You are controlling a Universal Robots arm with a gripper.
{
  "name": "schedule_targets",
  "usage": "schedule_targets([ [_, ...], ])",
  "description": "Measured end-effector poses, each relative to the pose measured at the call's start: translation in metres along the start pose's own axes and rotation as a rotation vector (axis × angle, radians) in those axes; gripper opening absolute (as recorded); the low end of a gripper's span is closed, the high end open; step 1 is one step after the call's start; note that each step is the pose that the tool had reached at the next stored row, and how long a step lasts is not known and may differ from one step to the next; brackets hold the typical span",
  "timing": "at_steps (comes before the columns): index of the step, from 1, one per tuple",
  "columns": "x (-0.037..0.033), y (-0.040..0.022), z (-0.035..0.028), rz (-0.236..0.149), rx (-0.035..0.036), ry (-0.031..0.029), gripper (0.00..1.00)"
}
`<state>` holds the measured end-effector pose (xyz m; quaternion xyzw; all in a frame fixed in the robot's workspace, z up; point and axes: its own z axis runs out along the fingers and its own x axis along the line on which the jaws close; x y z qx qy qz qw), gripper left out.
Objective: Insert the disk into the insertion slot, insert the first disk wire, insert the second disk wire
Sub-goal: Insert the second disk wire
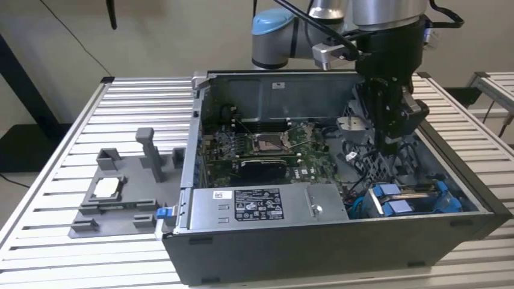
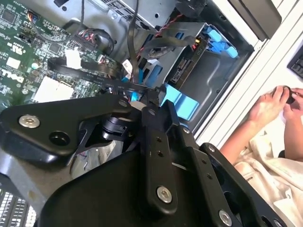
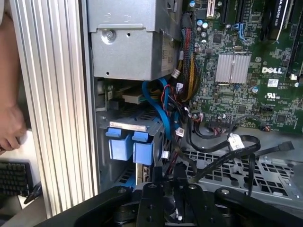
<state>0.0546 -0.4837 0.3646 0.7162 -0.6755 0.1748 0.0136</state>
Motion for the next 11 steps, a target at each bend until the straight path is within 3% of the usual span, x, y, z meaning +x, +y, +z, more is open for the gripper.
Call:
schedule_targets([
  [3,-0.0006,0.0004,0.0018,-0.002,-0.0003,0.0083,0.24],
  [6,-0.0006,0.0005,0.0018,-0.002,-0.0003,0.0086,0.24],
  [8,-0.0006,0.0004,0.0018,-0.002,-0.0002,0.0082,0.22],
  [9,-0.0004,0.0006,0.0019,-0.001,-0.0002,0.0078,0.16],
  [11,0.0007,0.0006,0.0022,-0.001,-0.0002,0.0074,0.16],
])
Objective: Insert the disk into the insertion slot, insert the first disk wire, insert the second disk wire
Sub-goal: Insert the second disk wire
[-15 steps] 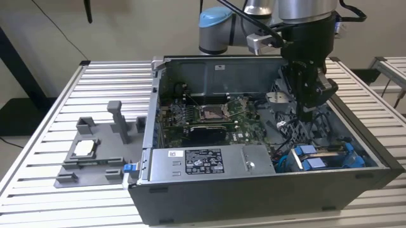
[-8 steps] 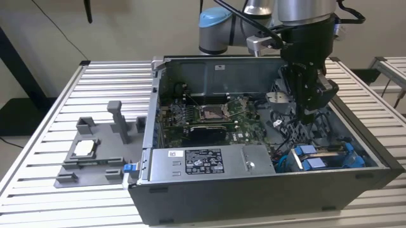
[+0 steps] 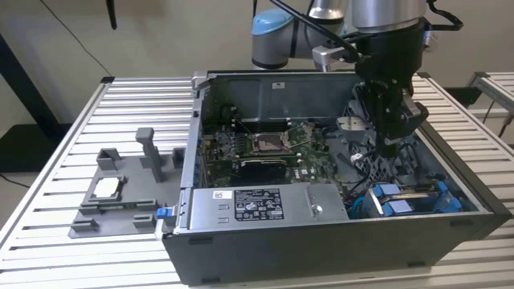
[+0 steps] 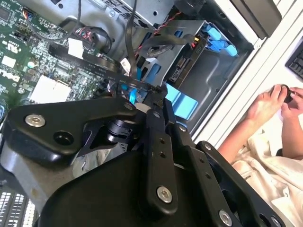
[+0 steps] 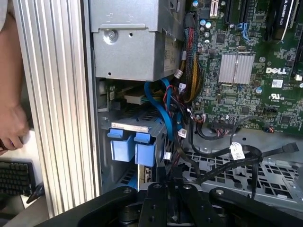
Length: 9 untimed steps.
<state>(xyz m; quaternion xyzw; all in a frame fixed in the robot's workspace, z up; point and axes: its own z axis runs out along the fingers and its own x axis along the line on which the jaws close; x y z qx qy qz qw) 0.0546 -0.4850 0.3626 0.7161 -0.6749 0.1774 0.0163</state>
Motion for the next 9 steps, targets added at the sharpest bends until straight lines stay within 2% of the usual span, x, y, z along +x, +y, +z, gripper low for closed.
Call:
schedule_targets([
  [9,0.0099,-0.002,0.0068,0.001,-0.0008,0.0004,0.16],
])
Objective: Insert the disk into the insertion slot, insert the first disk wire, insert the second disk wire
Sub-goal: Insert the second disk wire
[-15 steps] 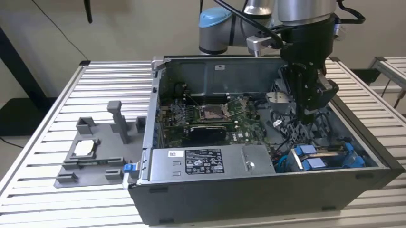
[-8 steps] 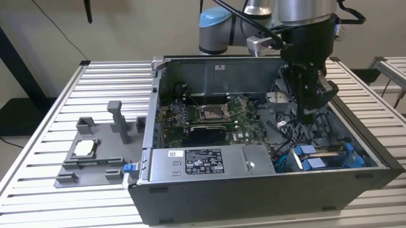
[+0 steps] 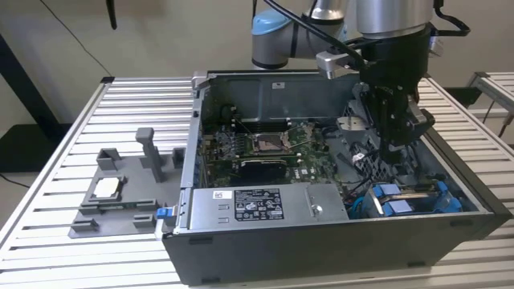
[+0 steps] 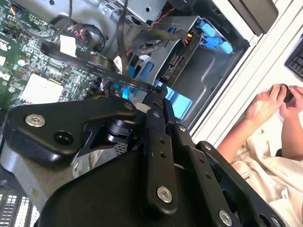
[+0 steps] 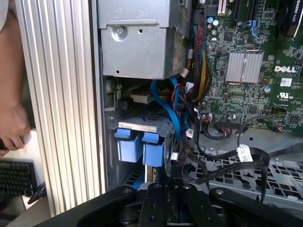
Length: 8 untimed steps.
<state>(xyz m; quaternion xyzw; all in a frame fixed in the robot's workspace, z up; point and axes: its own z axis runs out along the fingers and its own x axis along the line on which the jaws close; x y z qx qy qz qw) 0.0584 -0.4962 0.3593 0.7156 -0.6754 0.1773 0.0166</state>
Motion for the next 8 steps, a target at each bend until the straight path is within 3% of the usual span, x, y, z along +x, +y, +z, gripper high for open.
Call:
schedule_targets([
  [4,0.0026,-0.0054,0.006,-0.002,-0.0077,-0.0021,0.16],
  [6,0.0031,-0.0099,0.0089,-0.002,-0.0119,-0.0065,0.16],
  [7,0.0035,-0.0121,0.0099,-0.001,-0.0131,-0.0123,0.16],
  [8,0.004,-0.0138,0.0106,0.002,-0.0131,-0.0249,0.16],
])
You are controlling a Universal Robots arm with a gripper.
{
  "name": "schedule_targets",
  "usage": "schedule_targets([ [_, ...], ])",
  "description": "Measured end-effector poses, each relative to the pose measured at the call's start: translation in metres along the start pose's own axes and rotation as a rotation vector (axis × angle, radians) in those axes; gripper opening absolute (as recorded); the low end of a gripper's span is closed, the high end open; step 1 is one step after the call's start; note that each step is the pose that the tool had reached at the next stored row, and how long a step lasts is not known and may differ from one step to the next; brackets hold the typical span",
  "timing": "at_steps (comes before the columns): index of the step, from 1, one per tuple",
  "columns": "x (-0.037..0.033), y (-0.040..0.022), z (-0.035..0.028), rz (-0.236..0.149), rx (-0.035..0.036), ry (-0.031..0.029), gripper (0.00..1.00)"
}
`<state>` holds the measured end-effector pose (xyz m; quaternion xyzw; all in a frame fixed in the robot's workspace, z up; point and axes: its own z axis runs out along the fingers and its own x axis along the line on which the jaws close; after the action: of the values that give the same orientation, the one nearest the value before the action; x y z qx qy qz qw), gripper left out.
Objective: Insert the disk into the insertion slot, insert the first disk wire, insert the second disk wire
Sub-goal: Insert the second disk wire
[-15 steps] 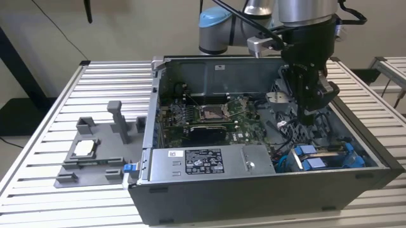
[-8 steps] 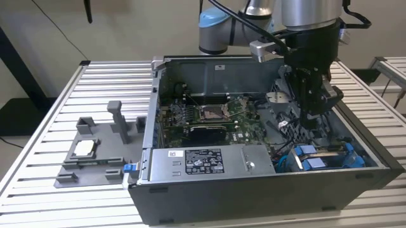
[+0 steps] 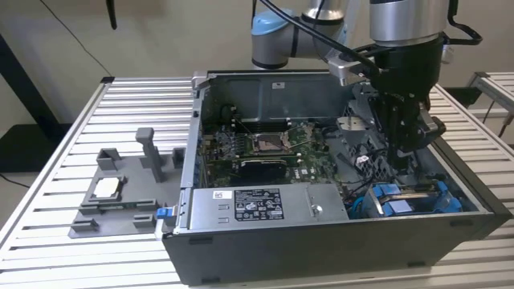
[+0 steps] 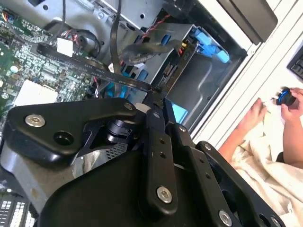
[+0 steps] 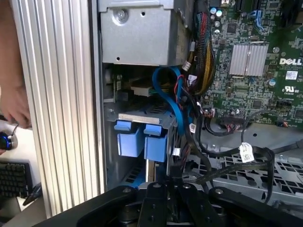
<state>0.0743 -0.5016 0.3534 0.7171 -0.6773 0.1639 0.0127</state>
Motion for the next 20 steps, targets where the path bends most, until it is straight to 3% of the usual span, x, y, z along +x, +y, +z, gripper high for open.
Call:
schedule_targets([
  [9,0.0047,-0.0039,0.0023,0.035,0.0044,-0.1569,0.16],
  [11,0.0095,-0.0037,0.0042,0.034,-0.0043,-0.1615,0.16],
  [14,0.0135,-0.0034,0.0054,0.034,-0.0108,-0.1616,0.16],
  [16,0.0154,-0.0049,0.0066,0.033,-0.0192,-0.1622,0.16],
  [20,0.0206,-0.0109,0.0096,0.025,-0.0628,-0.165,0.16],
])
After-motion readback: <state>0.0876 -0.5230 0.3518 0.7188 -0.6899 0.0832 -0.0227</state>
